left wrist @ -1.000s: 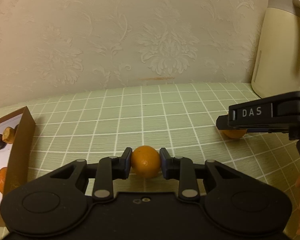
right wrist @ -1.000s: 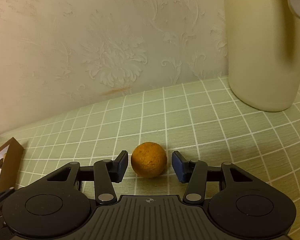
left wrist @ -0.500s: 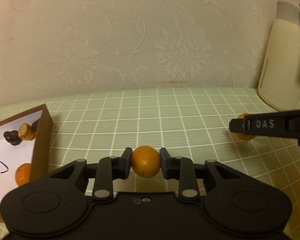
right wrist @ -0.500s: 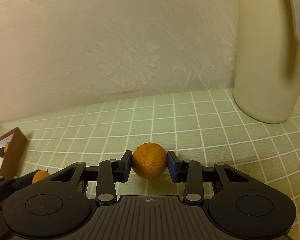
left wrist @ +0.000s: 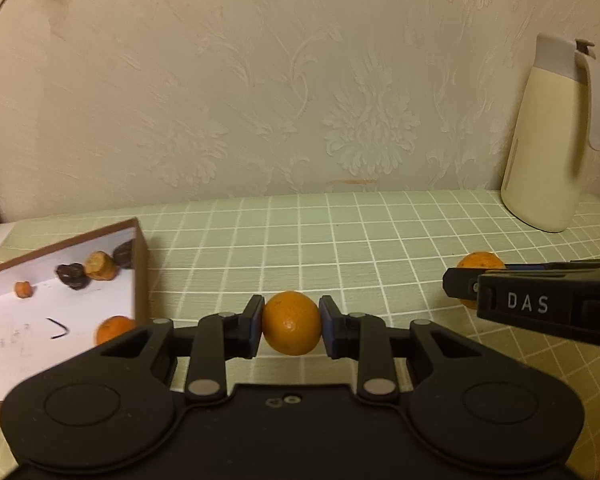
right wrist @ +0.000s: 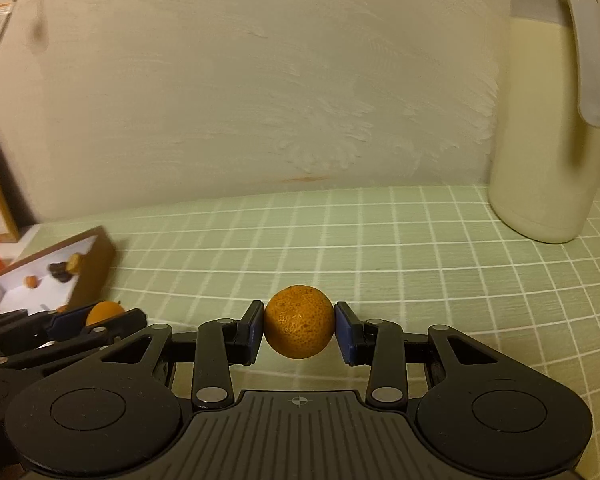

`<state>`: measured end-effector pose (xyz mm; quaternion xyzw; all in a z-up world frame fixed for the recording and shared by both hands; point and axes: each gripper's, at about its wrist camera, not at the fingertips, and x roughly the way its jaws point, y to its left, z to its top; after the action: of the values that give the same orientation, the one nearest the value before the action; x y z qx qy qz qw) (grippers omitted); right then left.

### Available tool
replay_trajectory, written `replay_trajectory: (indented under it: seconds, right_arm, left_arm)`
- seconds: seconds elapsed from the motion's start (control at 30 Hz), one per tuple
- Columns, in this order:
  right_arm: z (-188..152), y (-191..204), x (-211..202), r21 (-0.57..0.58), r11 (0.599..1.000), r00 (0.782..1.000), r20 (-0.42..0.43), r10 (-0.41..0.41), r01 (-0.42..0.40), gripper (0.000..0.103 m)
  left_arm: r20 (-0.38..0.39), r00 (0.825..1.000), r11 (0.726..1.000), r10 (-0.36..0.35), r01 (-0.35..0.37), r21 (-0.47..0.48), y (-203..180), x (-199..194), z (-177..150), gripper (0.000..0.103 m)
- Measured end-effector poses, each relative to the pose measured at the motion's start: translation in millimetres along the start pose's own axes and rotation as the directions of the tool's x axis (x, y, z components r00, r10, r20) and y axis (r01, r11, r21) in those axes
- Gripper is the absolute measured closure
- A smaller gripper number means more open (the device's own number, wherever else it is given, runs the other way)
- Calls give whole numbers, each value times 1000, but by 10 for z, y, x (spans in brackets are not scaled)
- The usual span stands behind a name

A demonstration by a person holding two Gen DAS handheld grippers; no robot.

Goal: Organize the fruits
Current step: 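Carry both oranges in the two tools over the white tray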

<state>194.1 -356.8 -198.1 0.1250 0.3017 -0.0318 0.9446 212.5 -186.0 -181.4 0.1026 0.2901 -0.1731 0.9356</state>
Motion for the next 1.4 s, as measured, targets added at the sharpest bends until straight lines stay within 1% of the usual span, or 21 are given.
replay_trajectory:
  seconds: [0.17, 0.3, 0.47, 0.67, 0.8, 0.93, 1.17, 1.3, 1.4]
  right_arm:
    - [-90, 281, -212, -18, 998, 998, 22, 52, -52, 65]
    - [-152, 558, -354, -62, 994, 995, 42, 95, -92, 65]
    - [-223, 856, -479, -90, 985, 986, 58, 155, -150, 65]
    - [-296, 1200, -561, -132, 969, 973, 69, 221, -210, 65]
    - [-344, 1444, -619, -168, 953, 960, 83, 269, -253, 65]
    - [-406, 1658, -659, -214, 934, 946, 95, 311, -286, 65]
    - [-451, 1890, -655, -235, 911, 922, 107, 372, -340, 65]
    - [-439, 1983, -631, -252, 903, 915, 120, 386, -348, 65]
    - [-421, 2019, -567, -247, 903, 914, 121, 388, -351, 65]
  left_arm:
    - [11, 1000, 1000, 22, -22, -10, 186, -237, -56, 84]
    - [23, 998, 998, 55, -54, -19, 367, -444, -120, 84]
    - [29, 994, 993, 105, -104, -49, 642, -704, -223, 84]
    - [27, 985, 981, 172, -169, -94, 980, -974, -340, 84]
    - [33, 976, 969, 216, -211, -127, 1199, -1156, -376, 84]
    - [34, 963, 953, 266, -258, -158, 1411, -1301, -415, 84]
    - [25, 940, 923, 341, -329, -197, 1727, -1473, -450, 84]
    - [34, 928, 910, 370, -355, -212, 1891, -1534, -421, 83]
    - [39, 923, 900, 383, -364, -239, 2051, -1530, -414, 83]
